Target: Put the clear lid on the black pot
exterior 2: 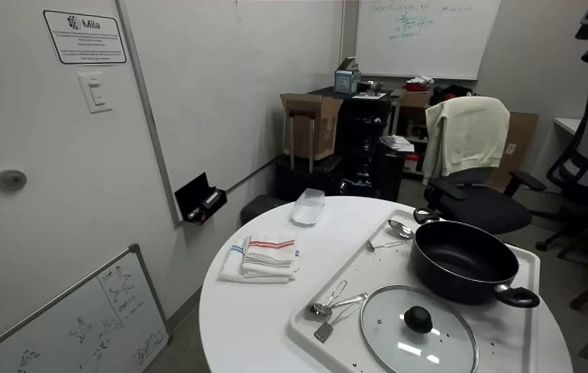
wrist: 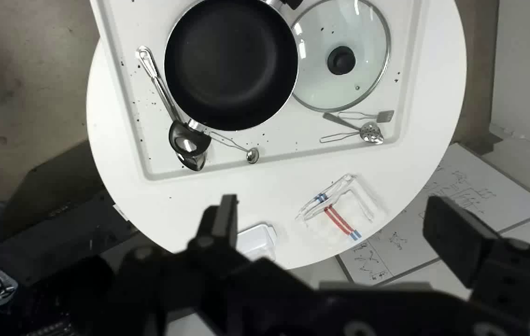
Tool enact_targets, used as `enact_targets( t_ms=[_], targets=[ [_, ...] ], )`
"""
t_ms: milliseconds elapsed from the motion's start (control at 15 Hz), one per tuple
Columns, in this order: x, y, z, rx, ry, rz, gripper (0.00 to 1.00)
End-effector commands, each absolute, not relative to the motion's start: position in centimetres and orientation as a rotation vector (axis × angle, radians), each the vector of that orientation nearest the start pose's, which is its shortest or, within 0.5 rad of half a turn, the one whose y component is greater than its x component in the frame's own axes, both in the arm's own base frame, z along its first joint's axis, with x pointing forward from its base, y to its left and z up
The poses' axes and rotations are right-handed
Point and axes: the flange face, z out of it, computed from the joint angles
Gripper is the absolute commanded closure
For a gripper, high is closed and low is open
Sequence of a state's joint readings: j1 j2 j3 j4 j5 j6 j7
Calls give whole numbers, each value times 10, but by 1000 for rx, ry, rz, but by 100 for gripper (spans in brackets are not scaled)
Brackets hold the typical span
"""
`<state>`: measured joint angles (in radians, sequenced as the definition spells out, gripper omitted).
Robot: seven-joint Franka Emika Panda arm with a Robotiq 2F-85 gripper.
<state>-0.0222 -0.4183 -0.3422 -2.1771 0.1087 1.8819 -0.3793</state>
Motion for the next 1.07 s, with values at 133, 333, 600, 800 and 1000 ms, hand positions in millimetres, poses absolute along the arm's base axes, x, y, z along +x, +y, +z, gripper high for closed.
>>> enact_targets(
  t_ms=[133, 333, 600, 800, 1000],
  targets=[
    [413, -169, 559, -2938, -11, -262, 0],
    [413, -169, 559, -2938, -11, -262, 0],
    [423, -159, 549, -2958, -22, -228, 0],
    [437, -141, 533, -2981, -40, -213, 0],
    [453, -117, 512, -3012, -80, -212, 0]
  ],
)
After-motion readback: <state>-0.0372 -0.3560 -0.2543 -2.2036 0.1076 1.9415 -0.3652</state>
